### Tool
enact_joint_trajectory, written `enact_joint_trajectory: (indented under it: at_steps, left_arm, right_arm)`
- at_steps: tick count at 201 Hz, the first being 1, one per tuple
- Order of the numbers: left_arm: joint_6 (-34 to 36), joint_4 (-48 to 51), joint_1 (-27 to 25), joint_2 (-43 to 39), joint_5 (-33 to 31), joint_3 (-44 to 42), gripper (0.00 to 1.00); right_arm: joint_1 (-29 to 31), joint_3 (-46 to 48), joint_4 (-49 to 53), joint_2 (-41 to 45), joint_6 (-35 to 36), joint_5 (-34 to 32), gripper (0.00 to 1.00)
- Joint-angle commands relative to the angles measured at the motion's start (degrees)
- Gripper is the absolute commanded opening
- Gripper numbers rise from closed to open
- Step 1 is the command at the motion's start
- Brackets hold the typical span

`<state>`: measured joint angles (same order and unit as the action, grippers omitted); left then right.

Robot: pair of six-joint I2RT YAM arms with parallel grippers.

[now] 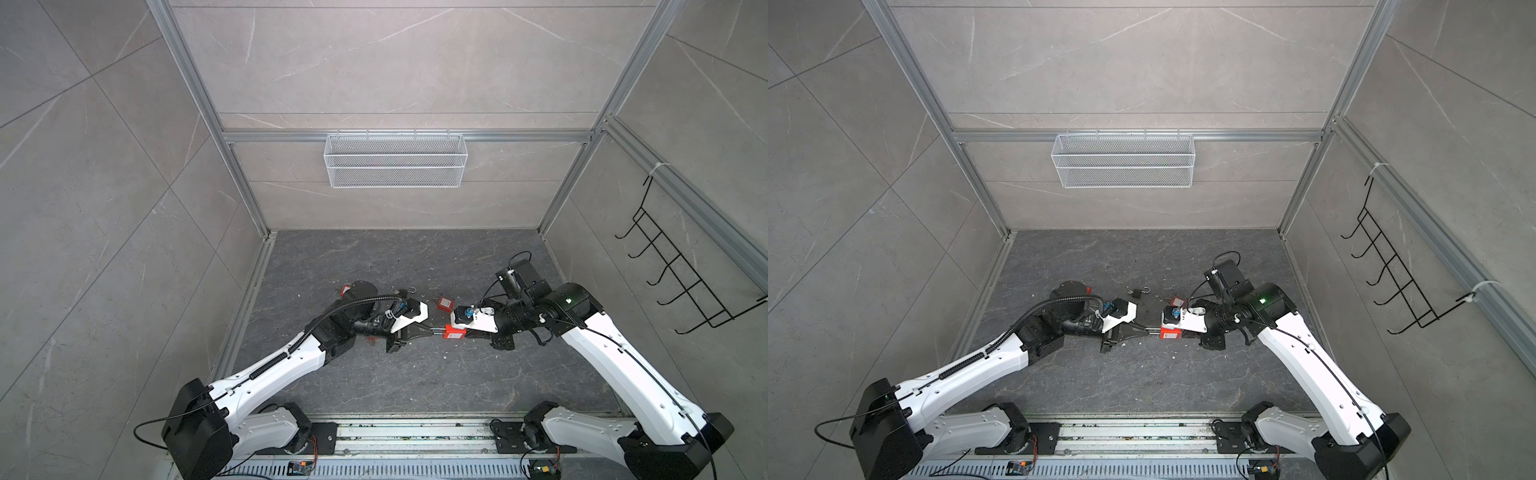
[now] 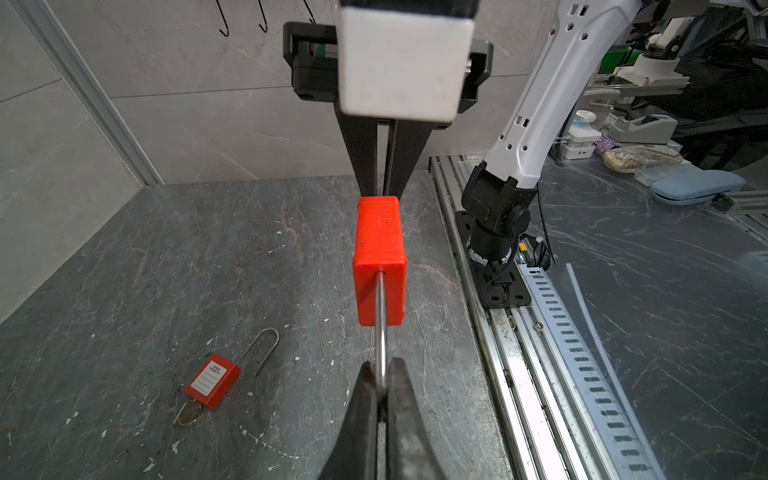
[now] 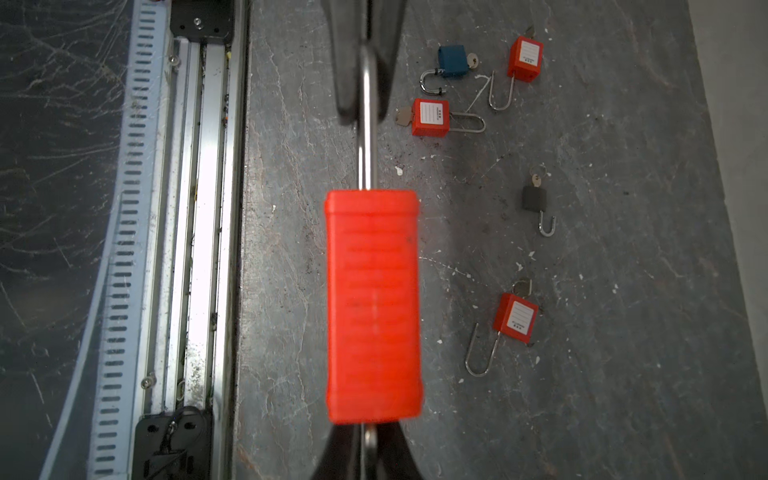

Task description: Lock with the key

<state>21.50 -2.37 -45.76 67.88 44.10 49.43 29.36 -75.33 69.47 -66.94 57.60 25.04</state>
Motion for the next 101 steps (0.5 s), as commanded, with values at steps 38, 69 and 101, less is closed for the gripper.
enact_joint_trajectory:
  at_steps: [38, 69, 101]
  left_arm:
    - [5.12, 4.29, 0.25, -0.36, -0.42, 4.1, 0.0]
    - [5.97, 5.0, 1.9, -1.72, -1.75, 2.81, 0.0]
    - [7.14, 6.5, 3.35, -3.36, -1.98, 1.9, 0.0]
  right_arm:
    - [0.38, 0.34, 3.21, -0.59, 1.25, -0.16, 0.0]
    - [-1.89, 2.99, 2.87, -0.39, 1.36, 0.36, 0.0]
    - [-5.3, 5.18, 2.08, -0.28, 1.6, 2.3, 0.0]
